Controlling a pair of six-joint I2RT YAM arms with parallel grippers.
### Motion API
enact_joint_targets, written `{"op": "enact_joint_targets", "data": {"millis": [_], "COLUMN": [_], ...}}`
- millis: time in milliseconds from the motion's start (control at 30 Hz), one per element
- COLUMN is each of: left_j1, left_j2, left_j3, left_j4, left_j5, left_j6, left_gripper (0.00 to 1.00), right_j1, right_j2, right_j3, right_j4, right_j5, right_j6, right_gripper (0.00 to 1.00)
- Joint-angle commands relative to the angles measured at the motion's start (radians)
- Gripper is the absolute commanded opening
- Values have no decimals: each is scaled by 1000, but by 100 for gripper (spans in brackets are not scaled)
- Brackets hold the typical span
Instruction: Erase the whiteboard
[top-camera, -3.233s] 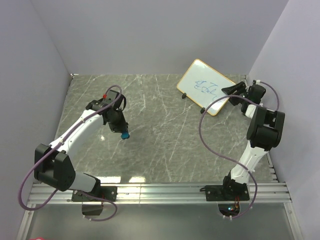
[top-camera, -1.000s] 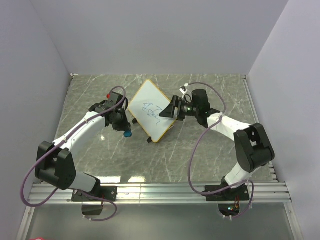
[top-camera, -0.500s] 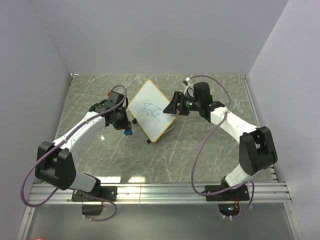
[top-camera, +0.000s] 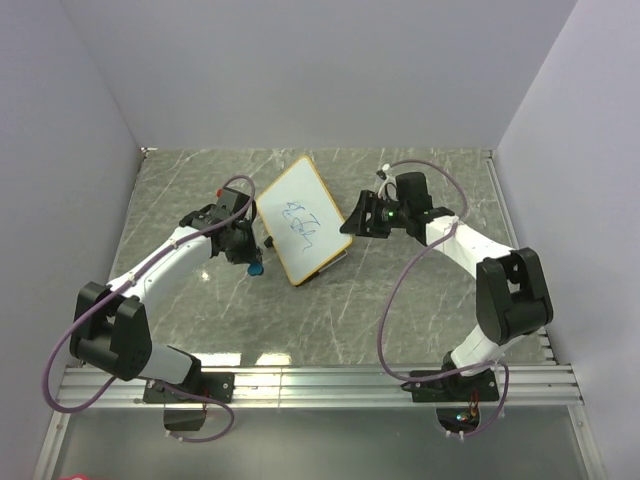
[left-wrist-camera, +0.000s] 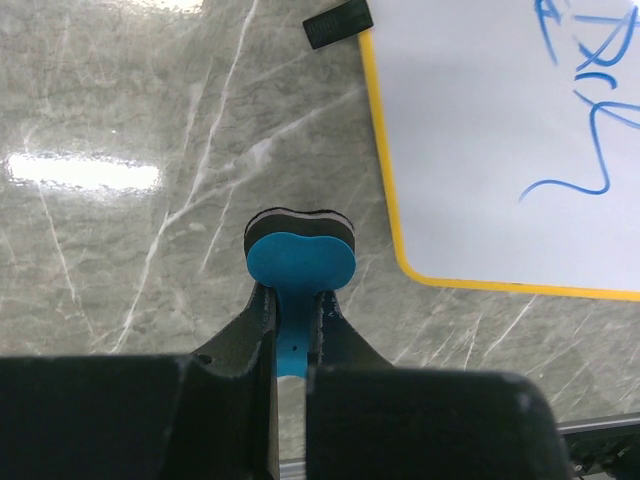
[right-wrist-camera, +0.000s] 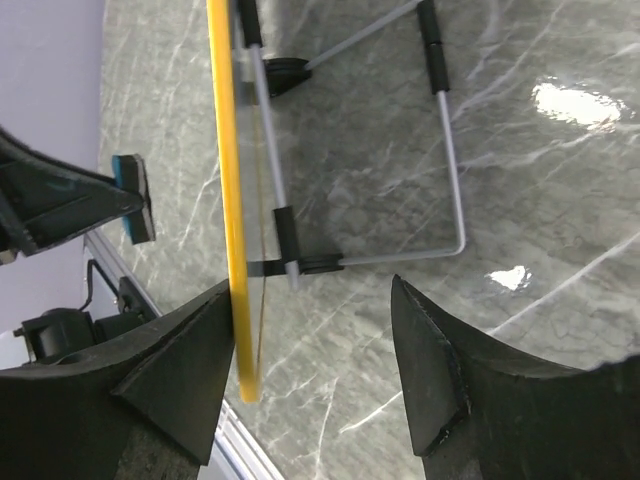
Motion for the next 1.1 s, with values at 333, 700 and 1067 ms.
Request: {"op": "enact_joint_targets", "data": {"millis": [333,700,1067], "left_j1": [-5,-5,-5], "left_j2": [28,57,92], "left_j3": [12,23,40], "left_j4": [49,64,77], "left_j5": [19,19,23], "left_j6": [0,-2,3], "left_gripper": [0,0,0], "right_j1": [-5,27,44], "right_j2": [90,162,180], "right_j3": [174,251,361], "right_j4": [21,-55,-205], "right_j5": [-76,-234,-196], "right_j6": [23,-43,-119], "right_gripper": [44,31,0]}}
